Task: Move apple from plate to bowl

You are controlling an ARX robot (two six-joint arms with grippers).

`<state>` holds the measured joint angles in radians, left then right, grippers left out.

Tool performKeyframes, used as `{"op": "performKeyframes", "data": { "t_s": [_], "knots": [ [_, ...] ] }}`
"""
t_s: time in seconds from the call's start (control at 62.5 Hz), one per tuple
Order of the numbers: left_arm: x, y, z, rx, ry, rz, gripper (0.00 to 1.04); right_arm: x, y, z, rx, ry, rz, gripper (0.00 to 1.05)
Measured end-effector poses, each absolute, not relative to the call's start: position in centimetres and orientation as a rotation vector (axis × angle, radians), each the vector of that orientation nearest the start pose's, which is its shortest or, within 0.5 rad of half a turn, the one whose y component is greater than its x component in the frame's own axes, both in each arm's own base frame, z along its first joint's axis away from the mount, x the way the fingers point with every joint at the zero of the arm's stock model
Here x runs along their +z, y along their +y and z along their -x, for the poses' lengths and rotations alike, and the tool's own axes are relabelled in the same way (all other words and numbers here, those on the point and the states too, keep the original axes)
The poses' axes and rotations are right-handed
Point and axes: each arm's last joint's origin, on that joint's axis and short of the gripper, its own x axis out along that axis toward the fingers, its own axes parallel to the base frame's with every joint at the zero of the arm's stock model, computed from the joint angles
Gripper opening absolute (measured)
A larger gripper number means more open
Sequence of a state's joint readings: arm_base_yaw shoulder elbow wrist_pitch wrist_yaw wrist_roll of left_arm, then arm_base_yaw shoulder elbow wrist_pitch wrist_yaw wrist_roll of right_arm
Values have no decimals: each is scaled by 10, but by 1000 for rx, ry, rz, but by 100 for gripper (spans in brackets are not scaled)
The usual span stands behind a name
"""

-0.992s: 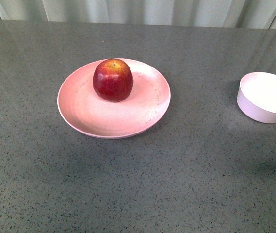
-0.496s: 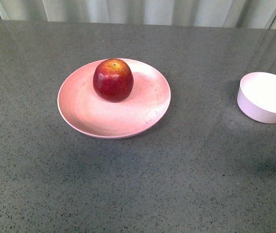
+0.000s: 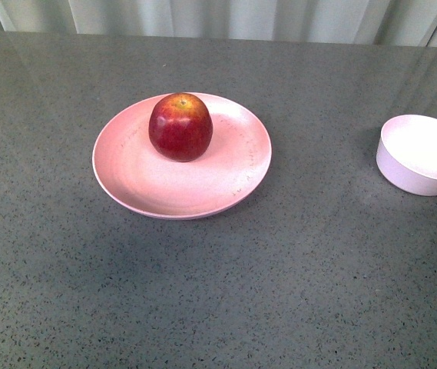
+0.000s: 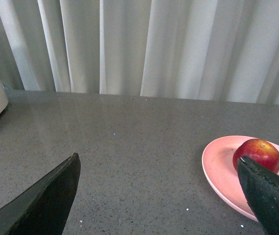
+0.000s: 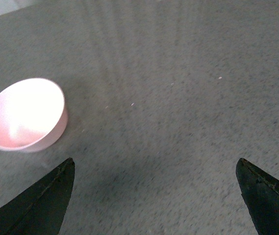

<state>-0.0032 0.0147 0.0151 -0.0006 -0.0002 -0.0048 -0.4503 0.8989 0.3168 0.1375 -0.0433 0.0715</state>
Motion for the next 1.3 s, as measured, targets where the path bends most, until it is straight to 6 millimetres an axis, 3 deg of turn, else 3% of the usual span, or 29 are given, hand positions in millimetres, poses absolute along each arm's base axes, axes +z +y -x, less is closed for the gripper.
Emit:
{"op": "performKeyframes", "data": {
  "t_s": [0.16, 0.256, 0.464, 0.784, 0.88, 1.2, 1.296],
  "knots": [
    [167, 0, -98, -3, 0, 5, 96, 170, -101, -204, -360, 492, -163, 96],
    [167, 0, -98, -3, 0, 5, 96, 152, -107, -243, -284, 578, -122, 96],
    [167, 0, -98, -3, 0, 5, 96, 138, -87, -301, -121, 626, -67, 96],
    [167, 0, -98, -3, 0, 5, 96, 113, -53, -343, -19, 698, -48, 96],
    [167, 0, -98, -3, 0, 5, 96, 105, -49, -348, -25, 731, -83, 77],
    [167, 0, -98, -3, 0, 5, 96, 94, -47, -353, -43, 776, -156, 34],
    [167, 0, -98, -3, 0, 5, 96, 95, -40, -355, -24, 782, -166, 14]
  ]
}}
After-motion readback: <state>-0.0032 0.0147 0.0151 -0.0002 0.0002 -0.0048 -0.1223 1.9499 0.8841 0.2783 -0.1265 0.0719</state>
